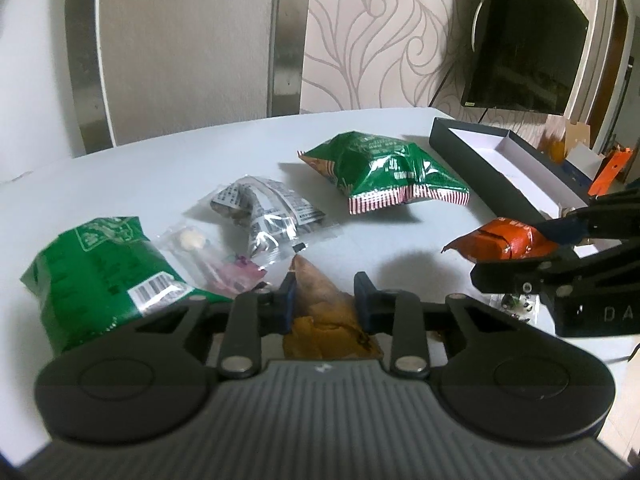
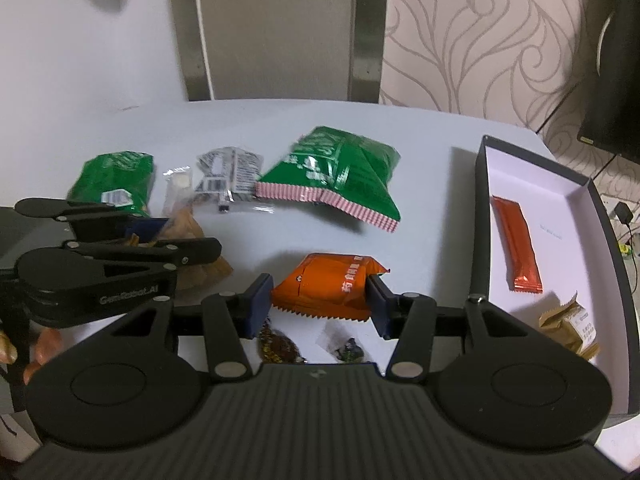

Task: Organize snacks
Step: 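Close right gripper on orange pillow pack while left gripper closes on tan bag, then carry orange pack and tan bag up and over the black box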

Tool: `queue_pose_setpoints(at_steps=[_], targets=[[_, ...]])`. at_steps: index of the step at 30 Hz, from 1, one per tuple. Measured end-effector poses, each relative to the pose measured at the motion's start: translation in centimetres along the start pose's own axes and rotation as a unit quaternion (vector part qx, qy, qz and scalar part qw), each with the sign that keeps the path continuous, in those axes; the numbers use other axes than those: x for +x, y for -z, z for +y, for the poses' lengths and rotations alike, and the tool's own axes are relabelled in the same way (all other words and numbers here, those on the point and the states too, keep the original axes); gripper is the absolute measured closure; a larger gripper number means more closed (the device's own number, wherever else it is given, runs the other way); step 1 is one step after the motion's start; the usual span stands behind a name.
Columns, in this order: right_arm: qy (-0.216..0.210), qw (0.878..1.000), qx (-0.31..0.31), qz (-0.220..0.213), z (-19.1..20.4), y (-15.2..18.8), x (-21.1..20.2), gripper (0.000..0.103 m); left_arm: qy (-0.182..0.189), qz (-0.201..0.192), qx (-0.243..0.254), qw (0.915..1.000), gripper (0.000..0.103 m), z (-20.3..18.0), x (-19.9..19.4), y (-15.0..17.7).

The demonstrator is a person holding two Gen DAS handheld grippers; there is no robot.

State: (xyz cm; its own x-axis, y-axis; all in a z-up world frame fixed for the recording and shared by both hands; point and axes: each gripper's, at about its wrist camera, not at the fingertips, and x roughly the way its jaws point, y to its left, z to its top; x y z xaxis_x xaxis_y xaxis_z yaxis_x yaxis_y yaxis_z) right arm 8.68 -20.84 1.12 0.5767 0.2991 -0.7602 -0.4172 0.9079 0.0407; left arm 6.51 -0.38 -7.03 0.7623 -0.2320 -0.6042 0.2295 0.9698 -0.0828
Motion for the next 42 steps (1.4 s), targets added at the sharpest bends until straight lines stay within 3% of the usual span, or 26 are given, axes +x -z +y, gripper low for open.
queue_pose_setpoints(at_steps=[15, 23, 31, 42], targets=[[-0.009, 1.0, -0.007, -0.019, 0.5, -0.4, -1.8, 0.047, 0.001, -0.011, 0.005, 0.9999, 0.072, -0.3, -1.2, -1.1], [0.007, 0.999, 0.008, -0.044, -1.7, -1.1, -3.6, 0.047, 0.005, -0.028, 0.007, 0.9996, 0.072, -1.2, -1.4, -3.2], [0.026, 0.998, 0.029, -0.053, -4.4, -0.7, -4.5, 0.047, 0.021, -0.038, 0.024, 0.9988, 0.072, -3.6, -0.6, -5.2], [0.063, 0.994, 0.063, -0.06, -9.8, 0.5, -6.1, 0.047, 0.069, -0.056, 0.052, 0.9947, 0.072, -10.0, 2.3, -8.9]])
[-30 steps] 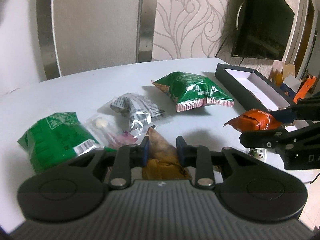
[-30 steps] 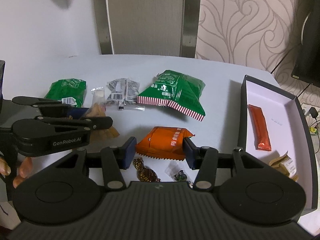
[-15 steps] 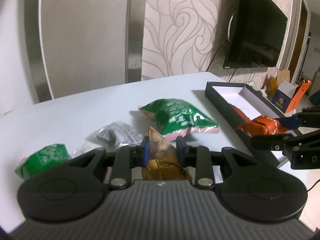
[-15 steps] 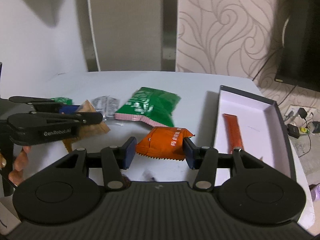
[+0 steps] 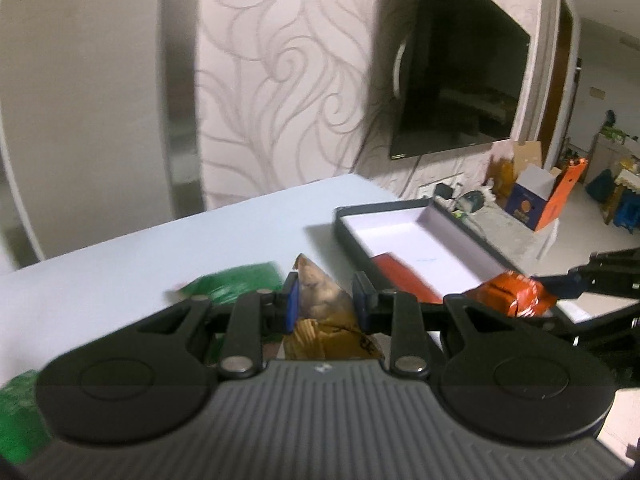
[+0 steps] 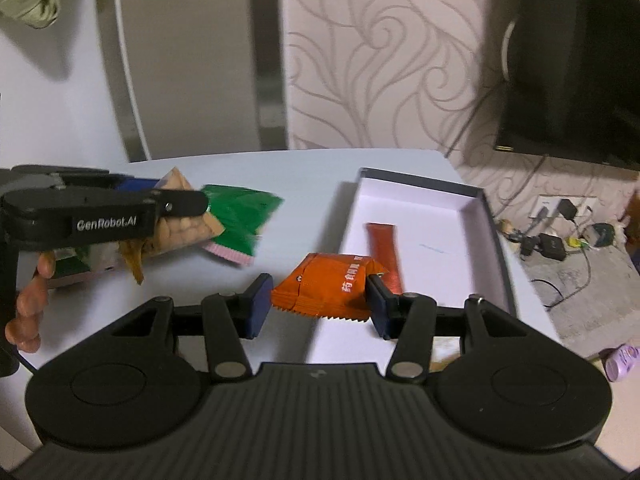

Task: Organize snacks
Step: 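Carry orange pack and tan bag up and over the black box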

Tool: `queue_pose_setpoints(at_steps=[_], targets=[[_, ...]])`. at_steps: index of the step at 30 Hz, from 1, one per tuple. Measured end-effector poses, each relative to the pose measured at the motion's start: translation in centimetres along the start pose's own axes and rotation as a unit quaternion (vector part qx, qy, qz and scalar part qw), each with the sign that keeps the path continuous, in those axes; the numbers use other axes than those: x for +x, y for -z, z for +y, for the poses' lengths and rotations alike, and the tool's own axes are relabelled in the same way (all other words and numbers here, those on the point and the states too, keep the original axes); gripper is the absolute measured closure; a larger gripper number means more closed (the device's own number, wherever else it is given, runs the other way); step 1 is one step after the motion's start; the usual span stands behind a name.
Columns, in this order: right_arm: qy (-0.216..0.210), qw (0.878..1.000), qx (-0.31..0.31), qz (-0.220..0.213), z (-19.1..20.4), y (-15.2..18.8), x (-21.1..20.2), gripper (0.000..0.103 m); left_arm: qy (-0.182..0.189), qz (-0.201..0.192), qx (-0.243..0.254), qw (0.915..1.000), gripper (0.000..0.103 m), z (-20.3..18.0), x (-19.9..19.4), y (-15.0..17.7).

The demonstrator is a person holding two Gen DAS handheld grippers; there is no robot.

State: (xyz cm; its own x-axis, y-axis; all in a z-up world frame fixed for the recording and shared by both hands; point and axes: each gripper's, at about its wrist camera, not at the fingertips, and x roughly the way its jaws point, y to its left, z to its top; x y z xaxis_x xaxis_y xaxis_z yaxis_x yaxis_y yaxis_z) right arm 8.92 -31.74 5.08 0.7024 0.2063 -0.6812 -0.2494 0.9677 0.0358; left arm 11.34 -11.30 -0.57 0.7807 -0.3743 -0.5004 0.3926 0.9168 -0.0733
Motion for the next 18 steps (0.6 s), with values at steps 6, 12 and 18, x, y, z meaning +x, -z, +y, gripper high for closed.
queue_pose_setpoints(at_steps=[6, 12, 18], targets=[[0.019, 1.0, 0.009, 0.01, -3.4, 0.8, -0.3, 0.047, 0.026, 0.001, 0.008, 0.9996, 0.072, -3.7, 3.1, -1.1], [0.025, 0.999, 0.005, 0.026, -6.0, 1.6, 0.3, 0.047, 0.038, 0.005, 0.011, 0.9992, 0.072, -6.7, 6.5, -1.9], [0.022, 0.999, -0.011, 0.036, -7.7, 2.2, 0.6, 0.047, 0.039, 0.004, 0.008, 0.9992, 0.072, -8.7, 9.3, -3.1]])
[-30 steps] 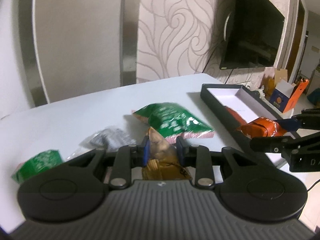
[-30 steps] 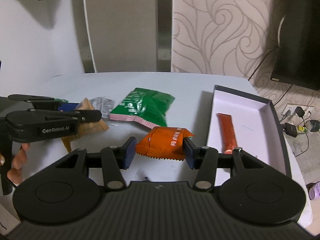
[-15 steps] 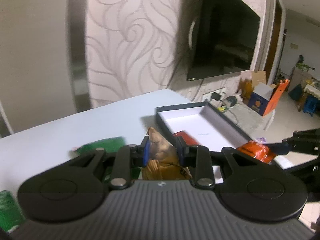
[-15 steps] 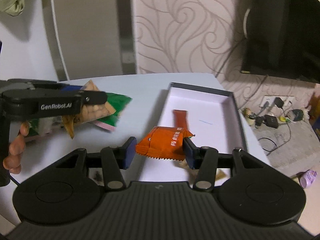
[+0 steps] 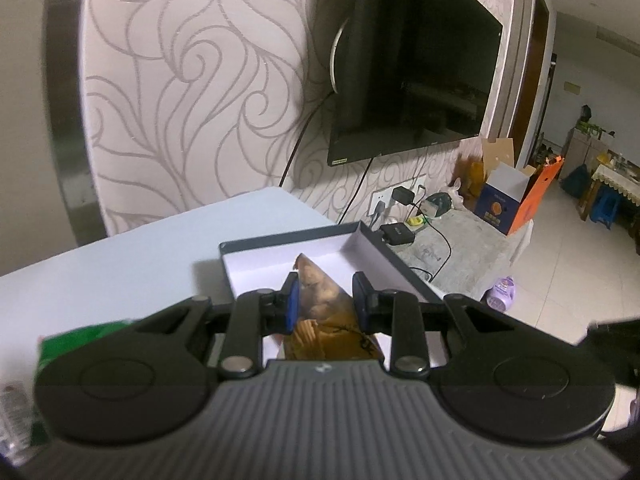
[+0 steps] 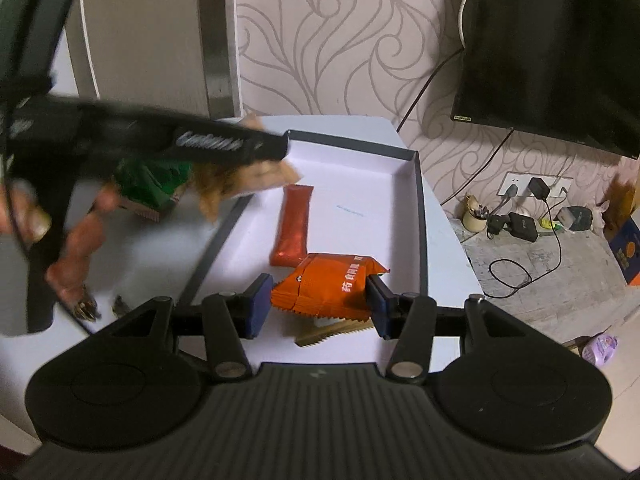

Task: Organize snacks
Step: 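Carry orange pack and tan bag up and over the black box, then open right gripper releasing orange pack while left gripper releases tan bag into box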

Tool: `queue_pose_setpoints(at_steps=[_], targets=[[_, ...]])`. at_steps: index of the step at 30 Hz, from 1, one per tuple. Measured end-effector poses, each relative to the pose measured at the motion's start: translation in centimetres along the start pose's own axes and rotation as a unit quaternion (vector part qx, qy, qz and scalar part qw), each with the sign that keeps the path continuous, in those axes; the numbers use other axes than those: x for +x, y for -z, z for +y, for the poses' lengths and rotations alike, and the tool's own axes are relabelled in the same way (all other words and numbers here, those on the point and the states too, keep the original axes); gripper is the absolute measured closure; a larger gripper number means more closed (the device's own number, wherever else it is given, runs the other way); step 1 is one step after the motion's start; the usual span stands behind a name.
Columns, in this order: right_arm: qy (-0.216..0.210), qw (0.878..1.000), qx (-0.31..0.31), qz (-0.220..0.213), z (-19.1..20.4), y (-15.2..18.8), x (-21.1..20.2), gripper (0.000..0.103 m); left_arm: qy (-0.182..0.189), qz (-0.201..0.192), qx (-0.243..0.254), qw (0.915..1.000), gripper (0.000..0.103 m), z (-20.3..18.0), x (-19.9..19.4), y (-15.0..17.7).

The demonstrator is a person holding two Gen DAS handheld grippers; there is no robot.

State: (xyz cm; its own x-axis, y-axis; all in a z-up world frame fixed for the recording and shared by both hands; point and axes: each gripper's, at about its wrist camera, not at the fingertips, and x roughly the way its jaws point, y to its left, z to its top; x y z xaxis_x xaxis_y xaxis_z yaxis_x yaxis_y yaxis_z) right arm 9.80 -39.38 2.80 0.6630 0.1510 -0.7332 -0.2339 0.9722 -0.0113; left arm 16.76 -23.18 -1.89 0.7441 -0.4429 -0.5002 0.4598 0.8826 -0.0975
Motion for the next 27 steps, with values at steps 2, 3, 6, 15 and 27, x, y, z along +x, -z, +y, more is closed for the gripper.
queue_pose_setpoints(at_steps=[2, 3, 6, 15, 27], targets=[[-0.002, 1.0, -0.005, 0.004, -0.3, 0.1, 0.3, 0.047, -0.004, 0.002, 0.001, 1.0, 0.072, -0.4, 1.1, -0.2], [-0.004, 1.0, -0.008, 0.007, -0.4, 0.2, 0.5, 0.047, -0.007, 0.003, 0.001, 1.0, 0.072, -0.5, 1.4, -0.3], [-0.009, 1.0, -0.019, 0.015, -0.5, 0.3, 1.2, 0.047, -0.017, 0.009, 0.004, 0.9998, 0.072, -0.8, 2.6, -0.3], [-0.019, 0.999, -0.03, 0.029, -0.6, 0.1, 3.2, 0.047, -0.036, 0.038, 0.002, 0.9986, 0.07, -1.2, 4.9, 0.2], [-0.013, 0.999, -0.009, 0.03, -0.9, 0.1, 3.4, 0.044, -0.054, 0.011, 0.007, 0.9985, 0.038, -1.5, 3.1, -0.1]])
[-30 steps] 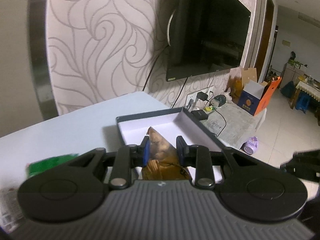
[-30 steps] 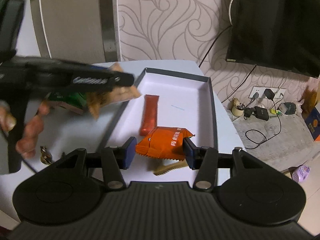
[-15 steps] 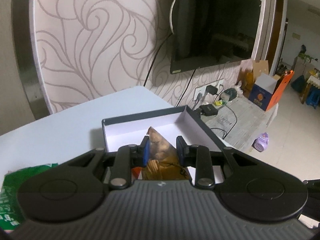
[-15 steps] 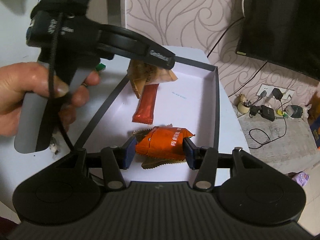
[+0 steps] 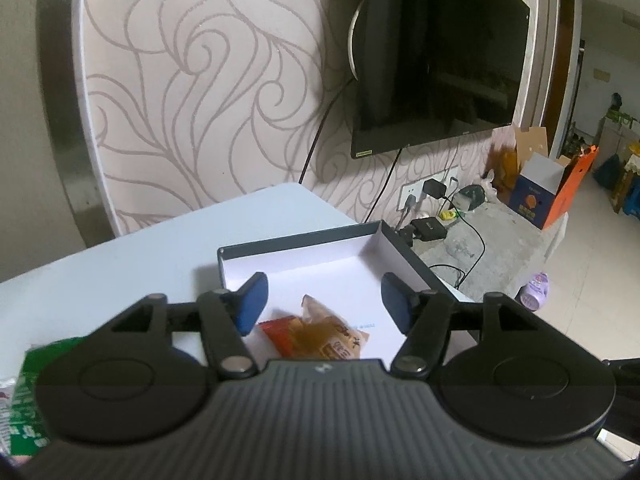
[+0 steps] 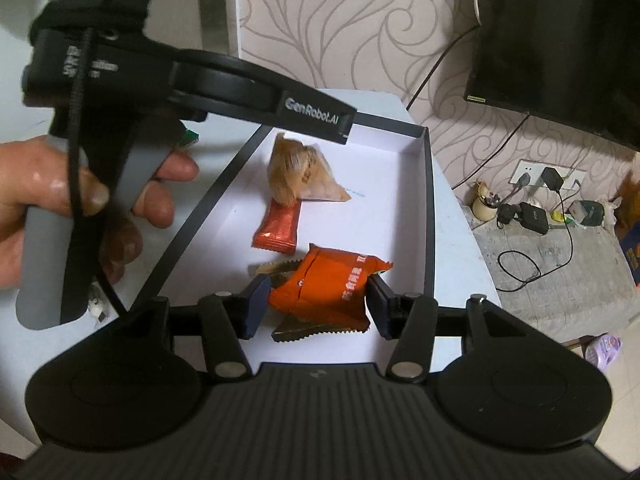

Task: Organize snacks
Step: 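Open right gripper releasing orange pack while left gripper releases tan bag into box, then move both tools back down toward the small wrapped candies on table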

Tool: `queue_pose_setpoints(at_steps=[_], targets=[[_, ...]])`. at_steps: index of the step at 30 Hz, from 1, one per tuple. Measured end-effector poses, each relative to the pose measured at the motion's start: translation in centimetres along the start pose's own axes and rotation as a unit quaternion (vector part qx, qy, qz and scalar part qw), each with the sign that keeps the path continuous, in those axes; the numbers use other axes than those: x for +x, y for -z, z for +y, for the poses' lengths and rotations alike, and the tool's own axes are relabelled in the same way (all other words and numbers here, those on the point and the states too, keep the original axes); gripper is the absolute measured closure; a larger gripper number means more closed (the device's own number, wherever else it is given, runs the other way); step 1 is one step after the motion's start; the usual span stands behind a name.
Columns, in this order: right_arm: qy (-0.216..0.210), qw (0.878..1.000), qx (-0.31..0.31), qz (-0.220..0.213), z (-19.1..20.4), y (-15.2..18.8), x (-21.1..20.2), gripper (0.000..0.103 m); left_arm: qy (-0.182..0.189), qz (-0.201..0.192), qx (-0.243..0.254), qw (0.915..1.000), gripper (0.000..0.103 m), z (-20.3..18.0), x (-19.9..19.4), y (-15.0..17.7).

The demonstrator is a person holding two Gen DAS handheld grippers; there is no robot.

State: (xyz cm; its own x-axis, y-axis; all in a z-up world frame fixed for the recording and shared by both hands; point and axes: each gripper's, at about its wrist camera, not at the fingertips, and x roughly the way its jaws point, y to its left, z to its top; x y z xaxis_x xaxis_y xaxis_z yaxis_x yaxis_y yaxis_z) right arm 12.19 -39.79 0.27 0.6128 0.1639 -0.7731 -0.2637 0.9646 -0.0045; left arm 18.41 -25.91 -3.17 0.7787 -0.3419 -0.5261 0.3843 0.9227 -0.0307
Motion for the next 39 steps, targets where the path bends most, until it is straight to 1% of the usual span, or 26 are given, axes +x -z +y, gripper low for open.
queue_pose_setpoints(at_steps=[2, 4, 6, 11, 14, 20, 24, 28, 33, 39], targets=[[0.001, 1.0, -0.001, -0.002, 0.2, 0.0, -0.2, 0.043, 0.003, 0.0, -0.001, 1.0, 0.038, 0.0, -0.4, 0.0], [0.003, 1.0, -0.001, -0.007, 0.4, -0.1, -0.4, 0.037, 0.006, -0.003, -0.003, 1.0, 0.038, 0.1, -1.1, 0.1], [0.008, 1.0, 0.0, -0.018, 0.7, -0.2, -0.9, 0.028, 0.009, -0.006, -0.006, 0.9999, 0.038, 0.3, -1.8, 0.1], [0.022, 0.999, 0.002, -0.036, 1.4, -0.4, -2.0, 0.019, 0.014, -0.018, -0.019, 0.9996, 0.038, 1.6, -4.2, 0.4], [0.025, 0.999, 0.007, -0.041, 1.8, -0.2, -2.7, 0.019, 0.016, -0.024, -0.028, 0.9992, 0.038, 2.9, -5.9, 0.9], [0.026, 0.997, 0.027, -0.063, 3.4, -0.1, -4.7, 0.019, 0.006, -0.034, -0.037, 0.9987, 0.038, 5.9, -9.4, 2.0], [0.021, 0.996, 0.029, -0.077, 5.4, -0.5, -5.6, 0.019, -0.007, -0.04, -0.039, 0.9984, 0.038, 8.4, -11.8, 3.1], [0.005, 0.996, 0.024, -0.088, 8.1, -0.7, -6.0, 0.019, -0.026, -0.037, -0.038, 0.9983, 0.038, 11.2, -14.1, 4.8], [-0.021, 0.996, -0.004, -0.082, 12.2, -0.2, -5.5, 0.019, -0.04, -0.019, -0.04, 0.9982, 0.038, 13.9, -16.1, 8.0], [-0.032, 0.995, -0.056, -0.073, 15.9, 1.0, -5.0, 0.02, -0.037, 0.001, -0.055, 0.9978, 0.038, 15.5, -17.7, 11.9]])
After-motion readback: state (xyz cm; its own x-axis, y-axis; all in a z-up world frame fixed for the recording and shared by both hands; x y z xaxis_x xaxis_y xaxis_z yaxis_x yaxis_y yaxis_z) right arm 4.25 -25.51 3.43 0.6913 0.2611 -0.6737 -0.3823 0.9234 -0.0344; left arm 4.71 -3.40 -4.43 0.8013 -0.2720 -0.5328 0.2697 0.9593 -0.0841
